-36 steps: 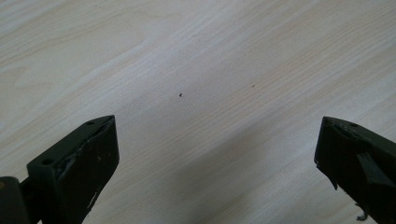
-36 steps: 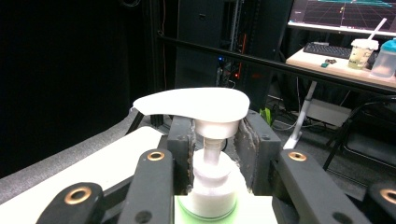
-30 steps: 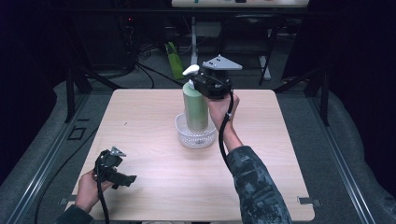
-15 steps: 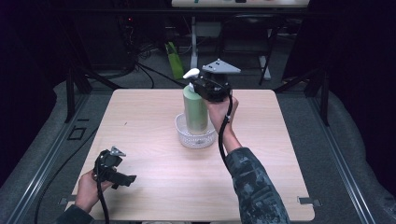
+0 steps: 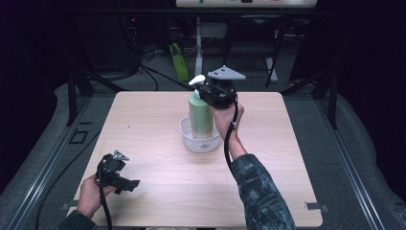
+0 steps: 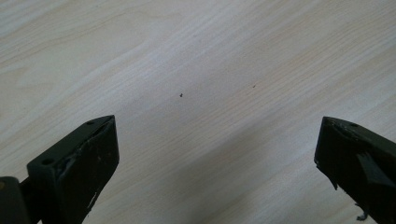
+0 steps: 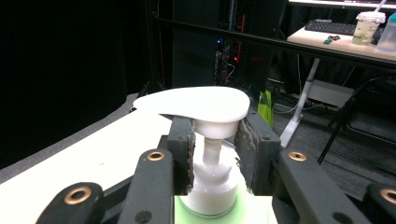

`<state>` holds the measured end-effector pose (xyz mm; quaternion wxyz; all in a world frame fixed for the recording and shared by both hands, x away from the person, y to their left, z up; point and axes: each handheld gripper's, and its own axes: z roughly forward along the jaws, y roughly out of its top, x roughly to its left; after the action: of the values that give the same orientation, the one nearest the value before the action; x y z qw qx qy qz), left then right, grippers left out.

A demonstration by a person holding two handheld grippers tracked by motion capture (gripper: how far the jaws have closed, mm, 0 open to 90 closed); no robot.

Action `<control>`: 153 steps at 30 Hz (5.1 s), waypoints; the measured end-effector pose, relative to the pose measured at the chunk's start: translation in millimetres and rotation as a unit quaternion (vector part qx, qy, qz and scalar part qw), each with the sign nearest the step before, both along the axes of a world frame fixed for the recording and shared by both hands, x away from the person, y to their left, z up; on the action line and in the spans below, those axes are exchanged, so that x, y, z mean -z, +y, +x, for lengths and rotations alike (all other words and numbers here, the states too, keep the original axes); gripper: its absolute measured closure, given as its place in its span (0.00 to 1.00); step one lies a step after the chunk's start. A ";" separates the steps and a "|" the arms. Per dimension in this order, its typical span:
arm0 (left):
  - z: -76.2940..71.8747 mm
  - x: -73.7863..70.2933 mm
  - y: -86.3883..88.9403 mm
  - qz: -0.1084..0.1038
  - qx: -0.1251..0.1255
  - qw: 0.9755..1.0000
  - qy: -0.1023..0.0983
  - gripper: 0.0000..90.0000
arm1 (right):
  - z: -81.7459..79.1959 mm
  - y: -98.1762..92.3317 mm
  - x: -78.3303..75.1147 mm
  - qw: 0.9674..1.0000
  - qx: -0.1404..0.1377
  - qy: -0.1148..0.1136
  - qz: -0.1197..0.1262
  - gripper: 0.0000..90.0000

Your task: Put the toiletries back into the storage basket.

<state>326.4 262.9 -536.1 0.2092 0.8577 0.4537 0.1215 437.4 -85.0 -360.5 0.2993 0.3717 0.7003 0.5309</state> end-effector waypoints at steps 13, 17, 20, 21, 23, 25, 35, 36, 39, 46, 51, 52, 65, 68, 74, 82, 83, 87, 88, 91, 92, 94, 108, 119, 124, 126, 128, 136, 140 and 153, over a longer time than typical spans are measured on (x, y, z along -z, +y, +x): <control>0.1 0.4 -0.1 0.000 0.000 1.000 0.002 0.00 | 0.6 0.2 17.2 1.000 0.001 0.012 -0.002 0.75; 0.3 0.7 -0.2 0.002 0.000 1.000 0.001 0.00 | 0.6 1.3 22.5 1.000 0.001 0.017 -0.005 0.75; 0.4 0.8 -0.1 0.002 0.000 1.000 0.001 0.00 | 0.6 1.8 26.5 1.000 0.000 0.020 -0.006 0.75; 0.4 0.8 -0.1 0.002 0.000 1.000 0.001 0.00 | 0.5 2.0 27.6 1.000 0.000 0.021 -0.006 0.75; 0.4 0.8 -0.2 0.001 0.000 1.000 0.001 0.00 | 0.5 2.7 30.3 1.000 0.000 0.023 -0.007 0.75; 0.7 0.7 0.2 0.001 0.001 1.000 0.003 0.00 | 0.5 3.2 32.3 1.000 -0.001 0.024 -0.008 0.75; 0.7 0.7 0.3 0.001 0.000 1.000 0.003 0.00 | -2.2 3.5 40.9 1.000 -0.006 0.027 -0.012 0.75; 0.7 0.7 0.3 0.001 0.000 1.000 0.003 0.00 | -2.9 3.5 41.1 1.000 -0.006 0.028 -0.011 0.76; 0.6 1.1 -0.1 0.001 0.000 1.000 0.002 0.00 | -3.8 3.6 41.4 1.000 -0.007 0.027 -0.012 0.76; 0.5 1.0 -0.2 0.001 0.000 1.000 0.002 0.00 | -12.1 2.0 43.8 0.999 -0.018 0.018 -0.019 0.76; 0.2 0.8 -1.3 0.004 0.001 1.000 0.003 0.00 | -16.6 -3.1 45.4 0.999 -0.020 0.014 -0.020 0.76; 0.1 0.8 -1.3 0.004 0.001 1.000 0.003 0.00 | -17.1 -3.7 45.4 0.999 -0.022 0.014 -0.021 0.76; 0.1 1.1 -1.2 0.005 0.000 1.000 0.001 0.00 | -20.5 -5.2 45.2 0.999 -0.028 0.013 -0.026 0.75; 0.1 1.2 -1.4 0.005 0.000 1.000 0.002 0.00 | -21.0 -4.5 44.1 0.999 -0.027 0.013 -0.033 0.75; 0.2 1.0 -1.5 0.006 0.001 1.000 0.005 0.00 | -21.9 -4.6 41.2 0.999 -0.027 0.016 -0.041 0.72; 0.1 1.3 -2.5 0.006 0.002 1.000 0.004 0.00 | -25.1 -12.3 31.8 0.997 -0.039 0.052 -0.038 0.54; 0.1 1.5 -2.6 0.006 0.002 1.000 0.003 0.00 | -26.1 -13.0 30.7 0.997 -0.040 0.056 -0.041 0.51; 0.2 1.7 -2.8 0.007 0.002 1.000 0.003 0.00 | -31.1 -15.5 25.7 0.995 -0.041 0.075 -0.059 0.37; 0.2 1.6 -2.9 0.007 0.002 1.000 0.003 0.00 | -32.3 -16.1 24.7 0.994 -0.042 0.077 -0.062 0.34; 0.1 1.5 -3.1 0.007 0.002 1.000 0.004 0.00 | -39.1 -19.6 20.6 0.992 -0.048 0.090 -0.072 0.25; 0.1 1.5 -3.1 0.007 0.002 1.000 0.004 0.00 | -40.5 -21.0 19.6 0.992 -0.050 0.090 -0.076 0.23; 0.0 1.5 -3.2 0.007 0.002 1.000 0.004 0.00 | -44.8 -23.5 17.5 0.991 -0.052 0.095 -0.080 0.19; 0.0 1.3 -4.1 0.009 0.003 1.000 0.005 0.00 | -89.0 -48.9 8.9 0.983 -0.066 0.120 -0.123 0.06; -0.3 1.7 -4.8 0.009 0.003 1.000 0.004 0.00 | -121.5 -81.6 19.7 0.979 -0.049 0.143 -0.135 0.02; -0.3 1.7 -4.9 0.010 0.003 1.000 0.005 0.00 | -135.1 -95.8 30.3 0.977 -0.039 0.158 -0.136 0.02; -0.4 1.8 -4.9 0.010 0.002 1.000 0.004 0.00 | -140.1 -100.5 34.3 0.976 -0.036 0.162 -0.138 0.02; -0.5 1.8 -5.0 0.010 0.002 1.000 0.003 0.00 | -145.8 -106.1 39.3 0.976 -0.031 0.166 -0.139 0.02; -0.5 1.6 -4.7 0.007 0.002 1.000 0.003 0.00 | -166.4 -129.8 69.2 0.970 -0.009 0.202 -0.134 0.01; -0.1 1.4 -4.6 0.008 0.003 1.000 0.004 0.00 | -173.2 -142.6 88.8 0.967 0.008 0.220 -0.130 0.01; 0.3 -1.1 -2.8 -0.011 0.005 1.000 -0.001 0.00 | -173.9 -159.7 135.8 0.947 0.044 0.271 -0.168 0.00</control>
<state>326.7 260.1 -535.1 0.2196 0.8573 0.4509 0.1161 263.5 -244.7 -496.3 0.1792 0.4769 0.8167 0.2710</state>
